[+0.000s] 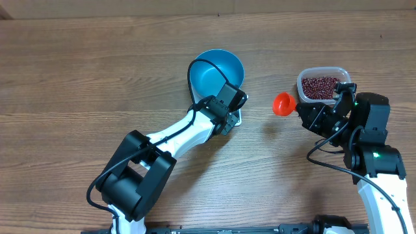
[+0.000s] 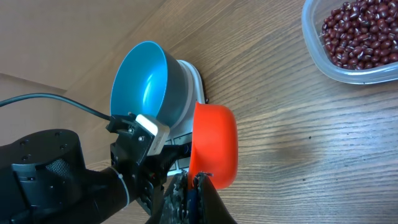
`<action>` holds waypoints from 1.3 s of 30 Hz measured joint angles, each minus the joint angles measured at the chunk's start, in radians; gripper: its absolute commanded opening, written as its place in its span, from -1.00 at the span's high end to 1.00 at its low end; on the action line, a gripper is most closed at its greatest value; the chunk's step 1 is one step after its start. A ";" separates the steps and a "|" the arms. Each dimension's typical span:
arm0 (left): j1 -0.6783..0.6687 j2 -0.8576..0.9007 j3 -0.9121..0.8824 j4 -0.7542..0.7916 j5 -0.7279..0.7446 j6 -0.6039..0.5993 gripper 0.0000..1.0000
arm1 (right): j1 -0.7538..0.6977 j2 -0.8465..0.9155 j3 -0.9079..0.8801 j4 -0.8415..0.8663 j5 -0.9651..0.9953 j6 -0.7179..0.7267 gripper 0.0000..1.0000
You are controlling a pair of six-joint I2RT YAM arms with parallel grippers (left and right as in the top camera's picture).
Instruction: Scoop item into bowl and weigh 150g on scale
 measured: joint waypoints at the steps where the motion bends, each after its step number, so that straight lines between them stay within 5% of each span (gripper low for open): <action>1: 0.000 0.000 0.000 0.002 0.000 0.000 0.92 | 0.000 0.000 0.000 0.000 0.000 0.000 0.93; 39: 0.000 0.000 0.000 0.002 -0.030 -0.004 0.92 | 0.000 0.000 0.000 -0.008 0.000 0.000 0.93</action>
